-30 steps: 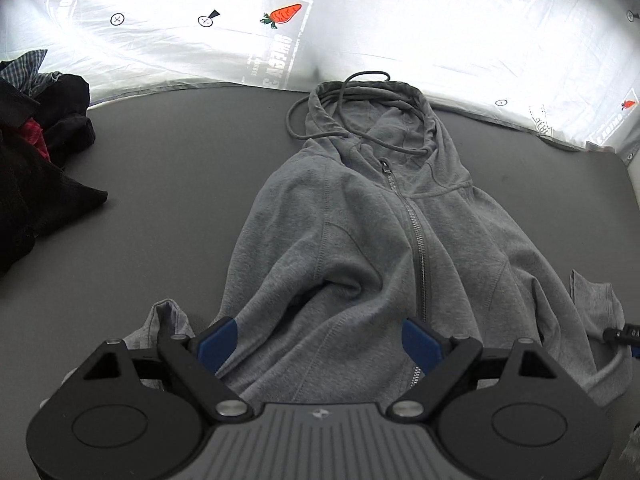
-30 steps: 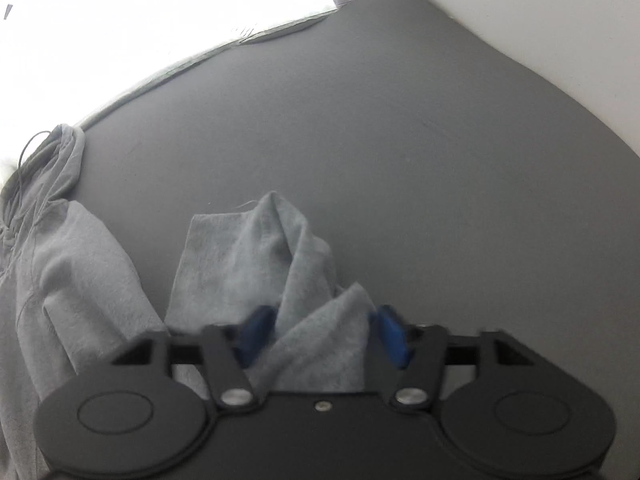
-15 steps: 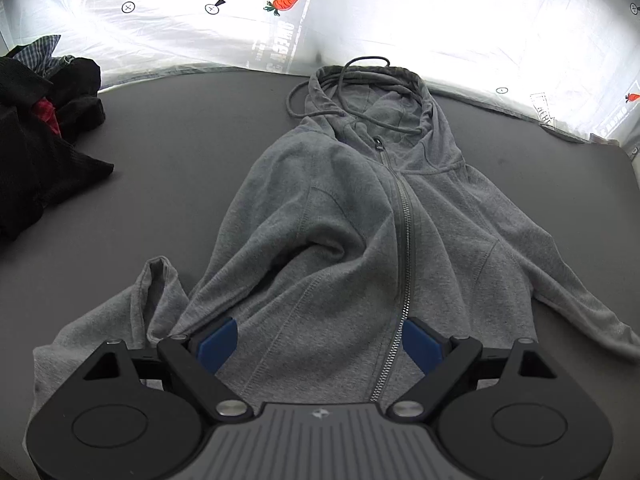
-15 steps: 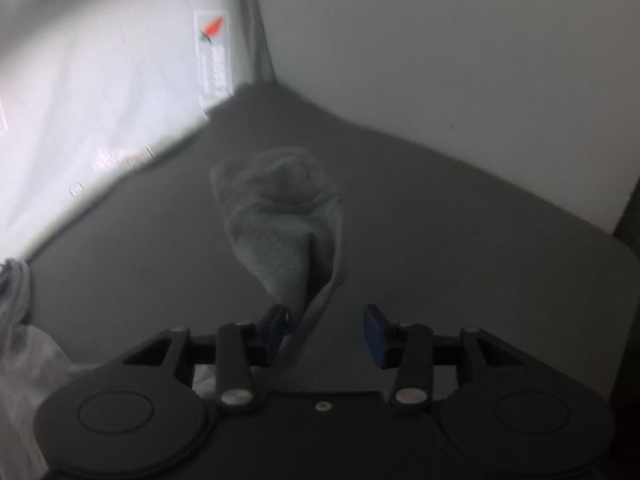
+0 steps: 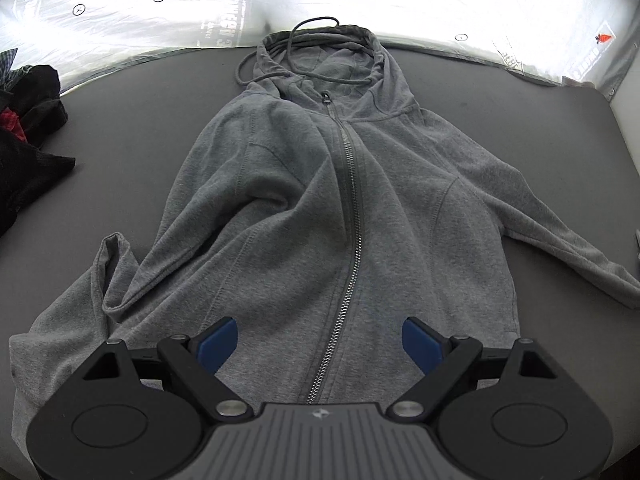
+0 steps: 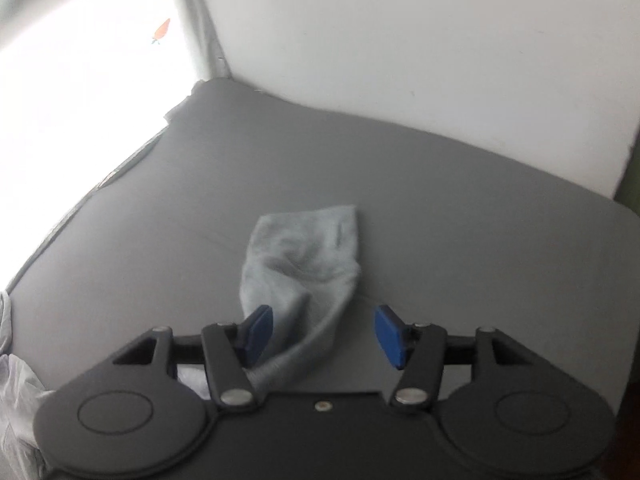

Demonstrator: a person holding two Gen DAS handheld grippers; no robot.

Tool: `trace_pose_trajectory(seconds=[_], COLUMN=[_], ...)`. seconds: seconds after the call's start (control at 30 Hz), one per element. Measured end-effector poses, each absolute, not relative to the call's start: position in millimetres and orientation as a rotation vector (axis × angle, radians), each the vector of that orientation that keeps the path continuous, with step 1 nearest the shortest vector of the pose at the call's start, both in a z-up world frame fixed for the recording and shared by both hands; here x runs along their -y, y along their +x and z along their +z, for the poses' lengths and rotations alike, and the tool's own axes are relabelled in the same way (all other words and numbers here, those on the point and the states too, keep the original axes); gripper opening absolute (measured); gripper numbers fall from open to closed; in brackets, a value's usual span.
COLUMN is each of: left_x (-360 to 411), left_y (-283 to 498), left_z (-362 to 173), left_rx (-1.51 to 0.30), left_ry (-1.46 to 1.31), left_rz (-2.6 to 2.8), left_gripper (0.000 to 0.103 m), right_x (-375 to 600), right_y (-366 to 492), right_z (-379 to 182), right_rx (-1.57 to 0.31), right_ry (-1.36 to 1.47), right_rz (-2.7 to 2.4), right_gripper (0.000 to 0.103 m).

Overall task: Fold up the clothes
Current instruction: 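Pull the sleeve cuff with the right tool to straighten the hoodie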

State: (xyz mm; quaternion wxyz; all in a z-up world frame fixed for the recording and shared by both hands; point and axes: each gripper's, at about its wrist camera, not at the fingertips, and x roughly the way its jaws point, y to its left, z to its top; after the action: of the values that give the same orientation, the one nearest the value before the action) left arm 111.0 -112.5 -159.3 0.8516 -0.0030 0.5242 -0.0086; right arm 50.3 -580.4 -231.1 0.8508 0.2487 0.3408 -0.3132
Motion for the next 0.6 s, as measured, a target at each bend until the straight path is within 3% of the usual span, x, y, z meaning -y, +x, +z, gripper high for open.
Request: trace_pose_trajectory(seconds=[0.13,0.3,0.33,0.37,0.43,0.47,0.6], left_x=[127.3,137.2,137.6,137.6,137.5,137.0,136.8], left_y=[104.1,92.1,90.9,90.8,91.6,92.9,100.6], left_z=[-159.4,-160.7,-162.0,-163.5,-165.3,-165.2,-163.0], left_rx=[-1.092,-1.086,-1.091,-1.097,-1.106,-1.107,-1.094], left_ry=[0.073,0.137,0.139,0.137,0.128,0.125,0.109], left_rz=[-0.042,-0.067,-0.067,-0.068,-0.067,-0.067,-0.062], left_gripper=[0.090,0.090,0.090,0.090,0.090,0.090,0.090], right_x=[588.2,631.4,635.5,638.9,635.7,634.8,643.8], right_y=[78.0,73.8,75.5,79.7,87.4,89.2,79.4], right_z=[-236.6,-252.9,-256.1,-259.4,-256.4,-252.7,-218.7], right_rx=[-0.778,-0.737,-0.748,-0.769,-0.772,-0.765,-0.608], right_ry=[0.423,0.673,0.690,0.696,0.641,0.626,0.611], right_rz=[-0.708,-0.770,-0.764,-0.740,-0.669,-0.630,-0.617], right_gripper=[0.060,0.061,0.048,0.045,0.017,0.011,0.007])
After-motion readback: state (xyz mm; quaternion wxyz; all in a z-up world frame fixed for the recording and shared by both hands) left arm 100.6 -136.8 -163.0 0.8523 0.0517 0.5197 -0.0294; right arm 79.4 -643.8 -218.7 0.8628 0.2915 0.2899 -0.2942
